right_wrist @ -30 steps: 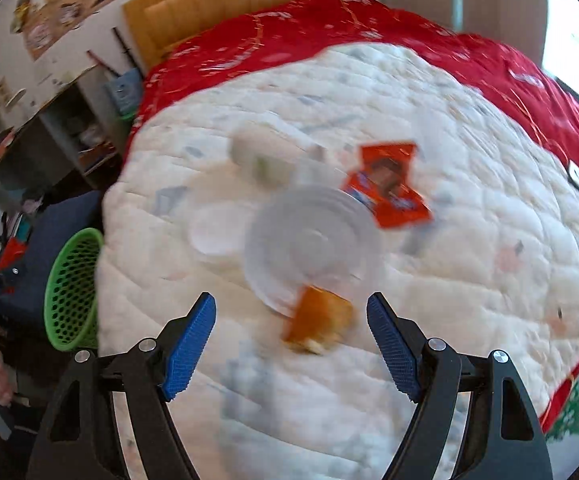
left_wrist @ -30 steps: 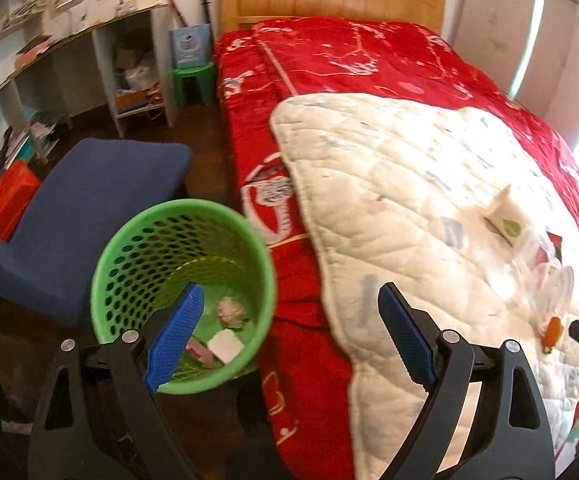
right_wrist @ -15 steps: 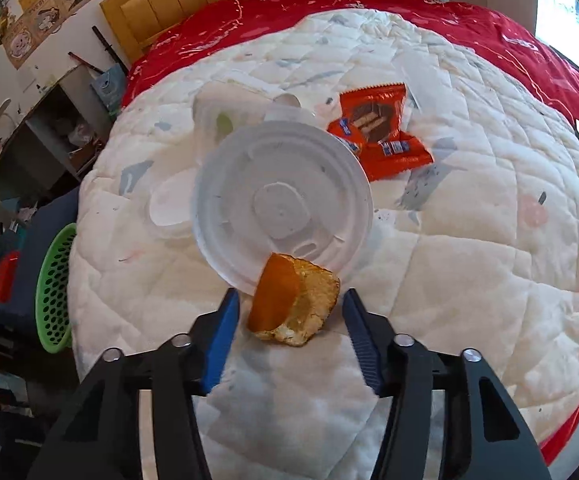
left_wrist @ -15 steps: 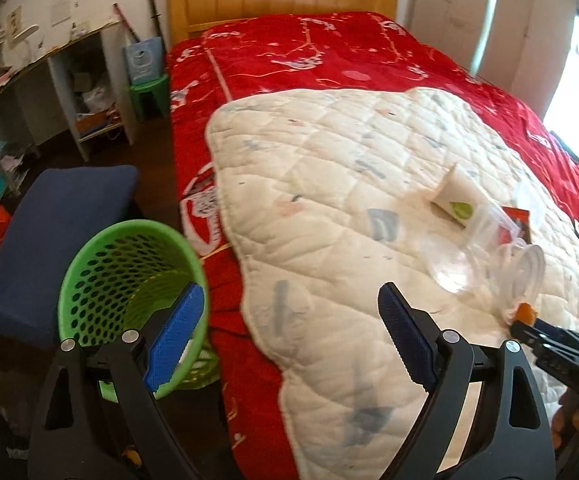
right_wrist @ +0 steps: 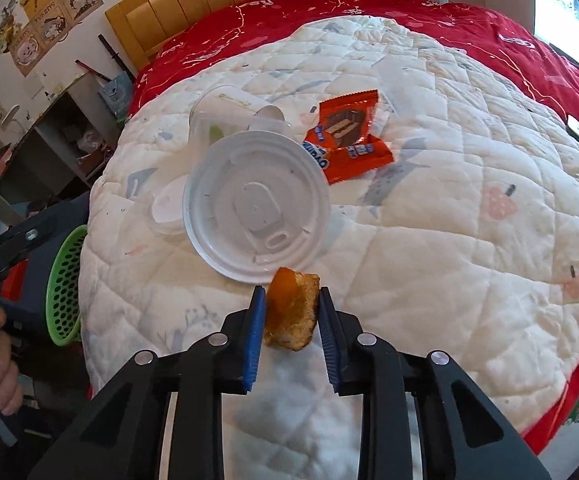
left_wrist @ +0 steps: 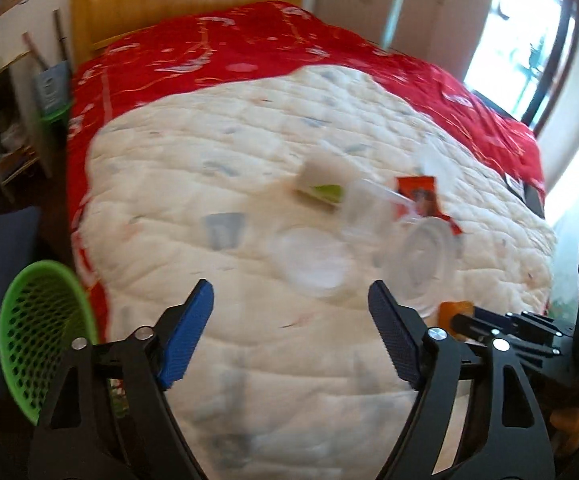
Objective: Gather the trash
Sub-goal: 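Grasp the clear plastic lid with the left gripper while the right gripper holds the crust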
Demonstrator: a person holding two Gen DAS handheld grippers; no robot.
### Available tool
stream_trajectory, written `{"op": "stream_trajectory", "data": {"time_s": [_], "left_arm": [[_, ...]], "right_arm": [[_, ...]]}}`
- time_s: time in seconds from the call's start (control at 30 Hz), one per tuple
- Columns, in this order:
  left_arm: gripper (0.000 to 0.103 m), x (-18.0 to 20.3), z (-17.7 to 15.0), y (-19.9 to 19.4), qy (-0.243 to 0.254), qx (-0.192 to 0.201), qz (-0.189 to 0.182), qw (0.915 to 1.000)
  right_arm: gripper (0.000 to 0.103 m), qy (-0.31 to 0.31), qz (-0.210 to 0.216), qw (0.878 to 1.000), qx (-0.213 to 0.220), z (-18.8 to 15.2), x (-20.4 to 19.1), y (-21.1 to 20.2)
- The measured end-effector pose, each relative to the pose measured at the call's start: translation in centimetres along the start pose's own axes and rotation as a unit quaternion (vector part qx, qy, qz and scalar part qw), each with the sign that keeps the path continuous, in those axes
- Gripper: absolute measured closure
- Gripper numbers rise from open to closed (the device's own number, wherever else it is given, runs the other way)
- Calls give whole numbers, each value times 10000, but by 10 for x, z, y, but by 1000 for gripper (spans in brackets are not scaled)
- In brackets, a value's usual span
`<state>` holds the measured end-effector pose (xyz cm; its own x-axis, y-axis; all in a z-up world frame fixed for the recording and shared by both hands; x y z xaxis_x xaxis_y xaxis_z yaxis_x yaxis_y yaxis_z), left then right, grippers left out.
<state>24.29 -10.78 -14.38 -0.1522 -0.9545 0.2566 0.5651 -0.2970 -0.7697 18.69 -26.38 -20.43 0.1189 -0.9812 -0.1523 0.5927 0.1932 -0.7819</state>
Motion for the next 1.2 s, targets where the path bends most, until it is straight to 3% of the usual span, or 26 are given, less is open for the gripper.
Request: {"op": "stream_trajectory", "data": {"time_s": [0.17, 0.3, 0.5, 0.57, 0.67, 1.2], "left_arm": [[42, 37, -4, 20, 234, -214, -333, 9989], [44, 56, -8, 38, 369, -417, -473, 9973], [62, 70, -12, 60, 443, -671, -622, 9948], [81, 74, -13, 66, 494, -708, -651, 9941], [98, 78, -14, 68, 543, -691, -634, 9941], [100, 39, 8, 11, 210, -53, -637, 9977]], "right_arm": [[72, -3, 48, 10000, -9, -6, 8, -5], [65, 33, 89, 10000, 10, -9, 11, -6], [57, -49, 157, 9999, 26, -14, 9, -9], [56, -92, 155, 9998, 23, -15, 8, -9], [53, -89, 182, 9998, 44, -15, 6, -9], [53, -407, -99, 9989, -194, -8, -9, 13]]}}
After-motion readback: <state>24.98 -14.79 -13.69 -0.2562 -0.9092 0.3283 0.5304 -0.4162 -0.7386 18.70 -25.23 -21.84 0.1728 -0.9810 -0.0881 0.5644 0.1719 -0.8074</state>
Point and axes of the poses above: each gripper's, at about its wrist camera, not at the fingertips, and y roughly the way its jaws point, x to its right, z to its top, the point moved 9 cm from there along y, roughly the way its jaws point, and after that the axes turned 12 degrees about -y, right-handed, at the moved point
